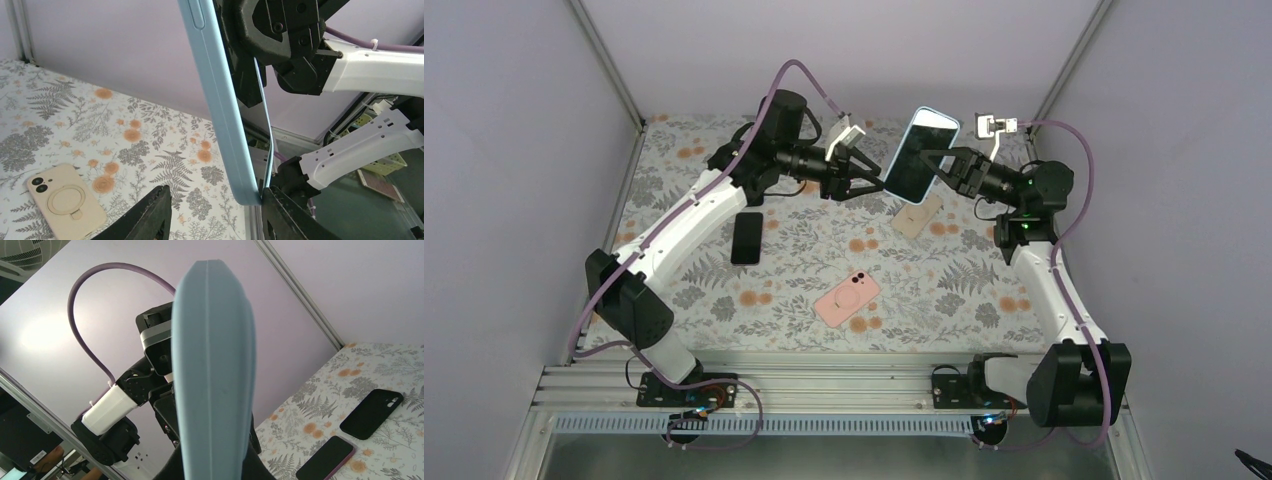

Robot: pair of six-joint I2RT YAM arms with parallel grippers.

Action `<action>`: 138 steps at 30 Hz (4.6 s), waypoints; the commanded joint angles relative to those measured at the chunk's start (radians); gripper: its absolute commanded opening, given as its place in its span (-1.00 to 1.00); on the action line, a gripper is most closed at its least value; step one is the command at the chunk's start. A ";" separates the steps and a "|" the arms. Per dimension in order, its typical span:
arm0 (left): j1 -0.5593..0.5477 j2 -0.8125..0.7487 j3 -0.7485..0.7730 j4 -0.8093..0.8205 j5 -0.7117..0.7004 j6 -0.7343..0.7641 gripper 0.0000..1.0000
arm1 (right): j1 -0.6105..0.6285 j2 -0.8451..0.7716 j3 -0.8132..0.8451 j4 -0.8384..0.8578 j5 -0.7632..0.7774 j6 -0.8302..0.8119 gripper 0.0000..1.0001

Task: Take the phone out of the phone case
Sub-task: Remove the phone case from the phone.

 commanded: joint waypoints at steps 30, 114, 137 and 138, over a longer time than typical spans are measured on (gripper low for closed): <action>-0.004 0.078 -0.012 -0.022 -0.231 0.027 -0.63 | 0.036 -0.031 0.033 0.155 0.011 0.090 -0.92; -0.009 -0.023 0.091 0.086 0.147 -0.059 0.07 | 0.091 -0.039 0.096 -0.054 -0.121 -0.220 -0.93; -0.004 0.036 0.092 0.205 0.191 -0.218 -0.87 | 0.142 -0.045 0.117 -0.317 -0.113 -0.443 -0.93; -0.003 0.036 0.087 0.204 0.195 -0.218 -0.94 | 0.141 -0.044 0.118 -0.326 -0.110 -0.445 -0.89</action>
